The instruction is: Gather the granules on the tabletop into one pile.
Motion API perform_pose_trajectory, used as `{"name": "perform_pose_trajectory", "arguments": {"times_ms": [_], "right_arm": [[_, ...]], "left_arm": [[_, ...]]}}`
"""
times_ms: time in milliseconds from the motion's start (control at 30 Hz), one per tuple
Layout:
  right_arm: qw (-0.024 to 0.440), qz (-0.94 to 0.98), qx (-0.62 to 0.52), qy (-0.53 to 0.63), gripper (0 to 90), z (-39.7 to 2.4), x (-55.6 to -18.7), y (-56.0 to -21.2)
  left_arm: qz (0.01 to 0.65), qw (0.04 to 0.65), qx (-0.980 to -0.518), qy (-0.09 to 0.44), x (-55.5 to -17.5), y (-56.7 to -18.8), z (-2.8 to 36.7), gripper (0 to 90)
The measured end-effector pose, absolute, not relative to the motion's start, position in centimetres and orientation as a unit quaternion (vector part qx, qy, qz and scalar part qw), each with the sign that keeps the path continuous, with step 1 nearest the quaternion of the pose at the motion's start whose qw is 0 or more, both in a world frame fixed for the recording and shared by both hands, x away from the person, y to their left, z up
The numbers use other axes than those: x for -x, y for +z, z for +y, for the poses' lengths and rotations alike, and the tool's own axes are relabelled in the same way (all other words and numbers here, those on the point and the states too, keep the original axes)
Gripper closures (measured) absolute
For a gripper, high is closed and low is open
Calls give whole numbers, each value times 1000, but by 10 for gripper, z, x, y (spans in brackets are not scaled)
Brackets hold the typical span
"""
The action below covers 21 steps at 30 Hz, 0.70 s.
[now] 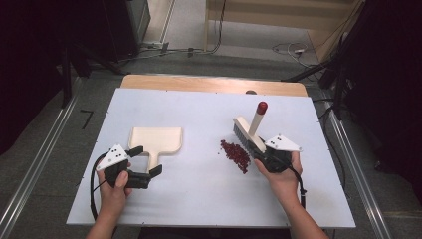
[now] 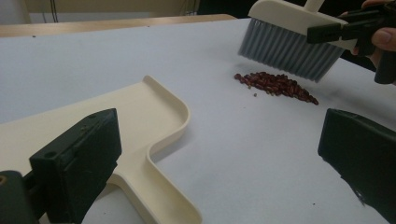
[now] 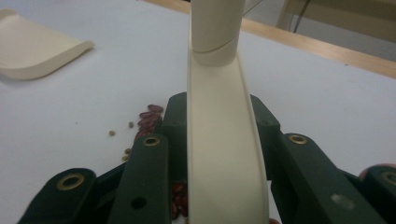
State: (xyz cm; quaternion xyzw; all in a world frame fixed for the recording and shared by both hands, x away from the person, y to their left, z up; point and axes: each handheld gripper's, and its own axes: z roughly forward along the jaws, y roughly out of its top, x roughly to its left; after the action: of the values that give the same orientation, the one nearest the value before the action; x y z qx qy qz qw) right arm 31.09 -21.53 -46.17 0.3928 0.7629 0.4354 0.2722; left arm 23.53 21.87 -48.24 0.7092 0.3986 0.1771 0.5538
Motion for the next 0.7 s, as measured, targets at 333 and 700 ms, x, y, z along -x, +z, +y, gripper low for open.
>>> {"name": "perform_pose_trajectory", "arguments": {"times_ms": [333, 700], "right_arm": [[278, 771, -403, 408, 656, -215, -311, -475], [272, 770, -389, 427, 656, -213, -307, -467]], "left_arm": [[399, 552, -710, 179, -235, -483, 217, 0], [399, 553, -709, 181, -234, -483, 219, 0]]}}
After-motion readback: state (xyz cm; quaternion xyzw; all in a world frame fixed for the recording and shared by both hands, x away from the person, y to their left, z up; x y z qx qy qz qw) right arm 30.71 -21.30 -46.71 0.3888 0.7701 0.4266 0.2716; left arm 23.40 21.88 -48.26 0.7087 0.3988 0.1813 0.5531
